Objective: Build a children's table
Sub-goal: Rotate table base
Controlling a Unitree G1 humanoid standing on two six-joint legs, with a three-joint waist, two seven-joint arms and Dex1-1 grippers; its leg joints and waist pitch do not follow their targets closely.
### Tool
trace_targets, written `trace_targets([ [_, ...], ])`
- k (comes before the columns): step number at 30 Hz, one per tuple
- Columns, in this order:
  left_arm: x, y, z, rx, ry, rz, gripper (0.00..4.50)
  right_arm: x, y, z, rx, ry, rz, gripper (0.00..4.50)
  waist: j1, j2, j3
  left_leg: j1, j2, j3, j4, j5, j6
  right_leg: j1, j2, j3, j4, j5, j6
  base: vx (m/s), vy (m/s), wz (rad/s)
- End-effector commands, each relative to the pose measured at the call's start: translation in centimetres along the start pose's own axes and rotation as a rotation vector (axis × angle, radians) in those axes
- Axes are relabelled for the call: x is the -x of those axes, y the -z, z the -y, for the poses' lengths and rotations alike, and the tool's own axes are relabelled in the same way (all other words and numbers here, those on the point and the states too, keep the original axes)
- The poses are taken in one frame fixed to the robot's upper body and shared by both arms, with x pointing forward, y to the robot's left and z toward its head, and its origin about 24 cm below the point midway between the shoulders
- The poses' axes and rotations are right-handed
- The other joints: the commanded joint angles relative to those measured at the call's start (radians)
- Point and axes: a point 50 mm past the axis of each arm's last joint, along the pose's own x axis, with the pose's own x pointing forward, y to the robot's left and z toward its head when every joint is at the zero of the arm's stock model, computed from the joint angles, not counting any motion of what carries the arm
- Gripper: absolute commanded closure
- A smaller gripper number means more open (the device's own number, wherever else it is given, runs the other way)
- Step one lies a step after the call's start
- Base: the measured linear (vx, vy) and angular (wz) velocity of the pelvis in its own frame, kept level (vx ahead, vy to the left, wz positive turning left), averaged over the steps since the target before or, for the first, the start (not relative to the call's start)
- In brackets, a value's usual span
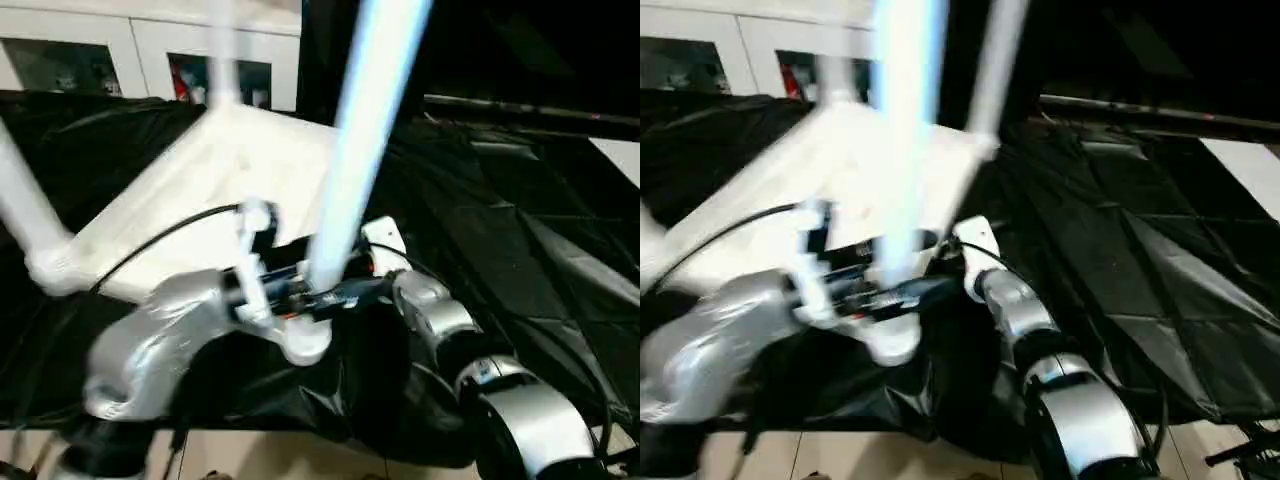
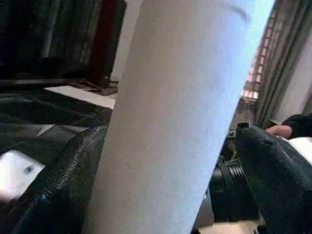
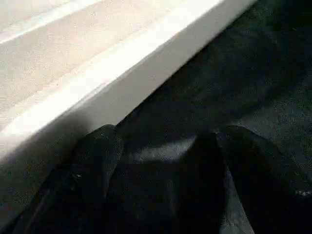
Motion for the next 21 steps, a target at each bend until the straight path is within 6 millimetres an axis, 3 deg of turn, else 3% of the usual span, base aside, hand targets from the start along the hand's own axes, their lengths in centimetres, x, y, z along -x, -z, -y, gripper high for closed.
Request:
trace_targets([
  [1,-1.7,0.2,0.0,-0.042,0.027,-0.016,0.06,-0.3,-1.0,-0.4,0.027,-0.032,0.036,0.86,0.011,0.023,-0.069,0.0,0.011,0.006,-0.068,-0.179,-0.013,0.062,-0.053,0.044,-0.057,-0.084,-0.201,0.0,0.0,0.0],
  [6,-1.8,1.0,-3.7,-0.181,-0.245,-0.121,0.06,0.1,-1.0,1.2,0.015,0.05,0.043,0.86,0.012,0.022,-0.068,0.0,0.011,0.003,-0.069,-0.223,-0.022,0.063,-0.055,0.045,-0.068,-0.179,-0.156,0.0,0.0,0.0],
  [9,-0.9,1.2,-4.9,-0.261,-0.321,-0.197,0.06,0.7,-0.8,2.8,-0.003,0.11,0.047,0.86,0.017,0.021,-0.069,0.001,0.011,0.003,-0.068,-0.2,-0.018,0.06,-0.054,0.044,-0.066,-0.153,-0.163,0.0,0.0,0.0],
  [15,0.1,1.8,-4.3,-0.284,-0.239,-0.248,0.06,2.4,-0.2,5.9,-0.02,0.136,0.058,0.86,0.021,0.018,-0.071,-0.001,0.01,0.006,-0.064,-0.181,-0.005,0.063,-0.054,0.043,-0.06,-0.112,-0.19,0.0,0.0,0.0],
  [19,1.7,2.7,-3.8,-0.277,-0.131,-0.336,0.06,3.7,0.1,7.1,0.047,0.049,0.071,0.86,0.029,0.021,-0.07,-0.001,0.012,0.006,-0.064,-0.182,0.006,0.062,-0.055,0.043,-0.061,-0.115,-0.195,0.0,0.0,0.0],
  [21,2.4,3.2,-3.9,-0.282,-0.109,-0.39,0.32,4.4,0.1,7.5,0.104,-0.011,0.071,0.86,0.034,0.024,-0.07,0.002,0.012,0.007,-0.065,-0.178,0.01,0.061,-0.052,0.043,-0.059,-0.104,-0.202,0.0,0.0,0.0],
])
